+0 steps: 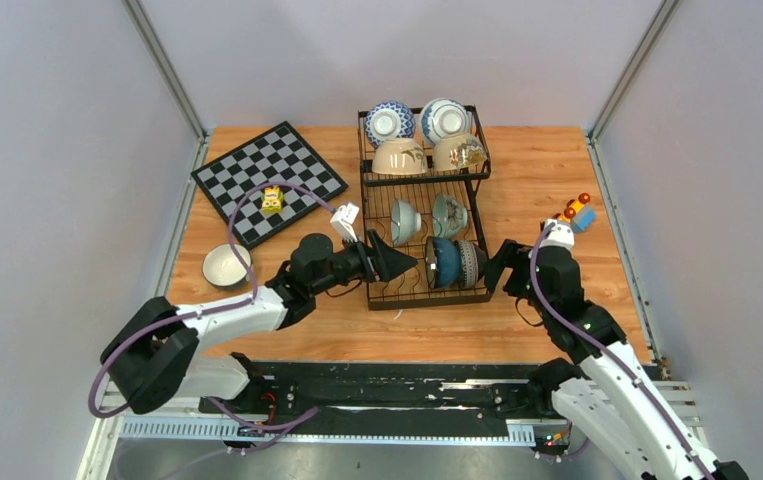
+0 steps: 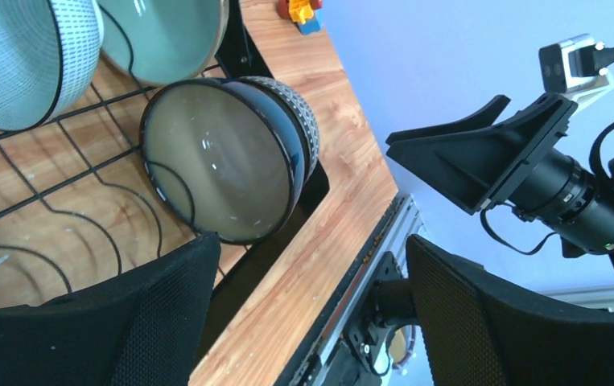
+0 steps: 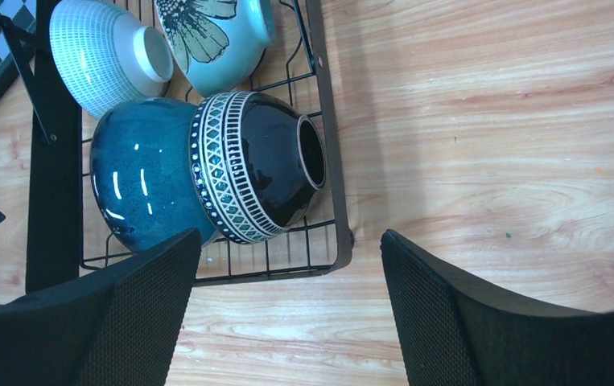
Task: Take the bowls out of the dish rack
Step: Pick up the bowl from the dish rack.
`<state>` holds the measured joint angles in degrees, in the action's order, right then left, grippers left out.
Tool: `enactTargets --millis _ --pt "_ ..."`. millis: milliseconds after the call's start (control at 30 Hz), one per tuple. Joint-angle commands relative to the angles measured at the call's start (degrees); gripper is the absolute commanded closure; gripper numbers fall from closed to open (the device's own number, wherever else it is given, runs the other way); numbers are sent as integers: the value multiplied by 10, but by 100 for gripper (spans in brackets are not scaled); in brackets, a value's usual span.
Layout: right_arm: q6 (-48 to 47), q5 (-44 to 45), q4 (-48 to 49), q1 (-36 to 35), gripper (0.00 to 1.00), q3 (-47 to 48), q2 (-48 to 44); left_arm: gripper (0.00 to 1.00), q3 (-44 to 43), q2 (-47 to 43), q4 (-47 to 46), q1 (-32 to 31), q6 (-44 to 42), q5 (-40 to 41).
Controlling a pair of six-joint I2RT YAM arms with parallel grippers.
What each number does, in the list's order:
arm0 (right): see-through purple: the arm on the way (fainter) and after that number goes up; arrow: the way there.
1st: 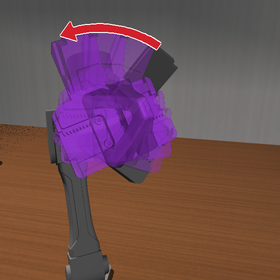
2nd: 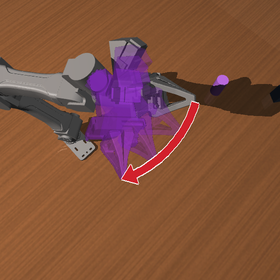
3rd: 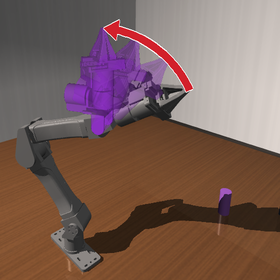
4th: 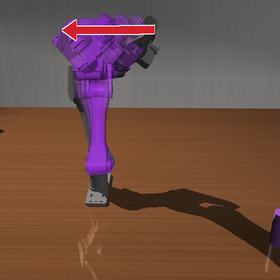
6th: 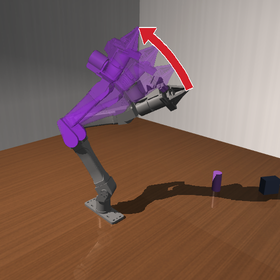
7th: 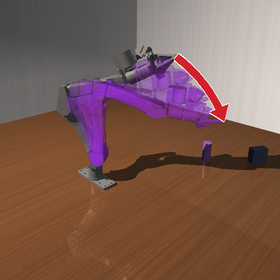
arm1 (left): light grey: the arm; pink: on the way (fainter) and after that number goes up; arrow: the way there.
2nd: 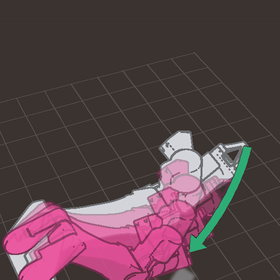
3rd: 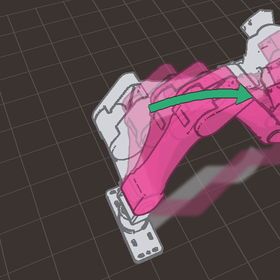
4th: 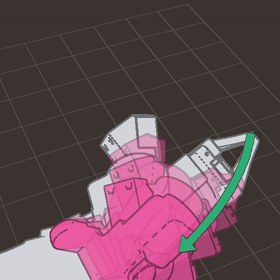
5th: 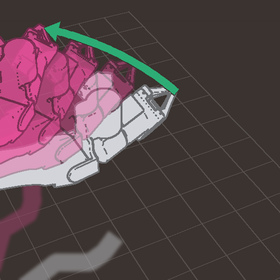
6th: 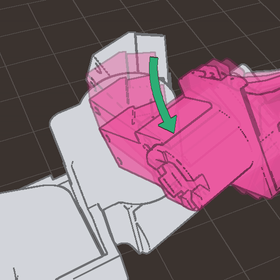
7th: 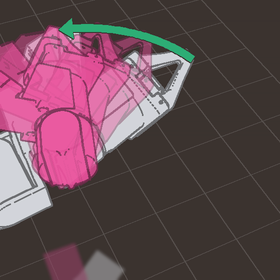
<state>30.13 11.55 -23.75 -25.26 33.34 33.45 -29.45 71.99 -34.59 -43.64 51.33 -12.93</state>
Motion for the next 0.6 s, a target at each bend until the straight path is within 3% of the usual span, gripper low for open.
enactTargets --millis 0,200,567 --pt "50 -34 36 32 16 -29 -25 18 -15 44 -86 -5 27 -15" --pt "46 -66 35 47 18 -37 -67 29 -39 105 -85 -5 29 -15" --pt "35 -127 14 48 18 -16 -73 29 -85 205 -162 -6 76 -58"
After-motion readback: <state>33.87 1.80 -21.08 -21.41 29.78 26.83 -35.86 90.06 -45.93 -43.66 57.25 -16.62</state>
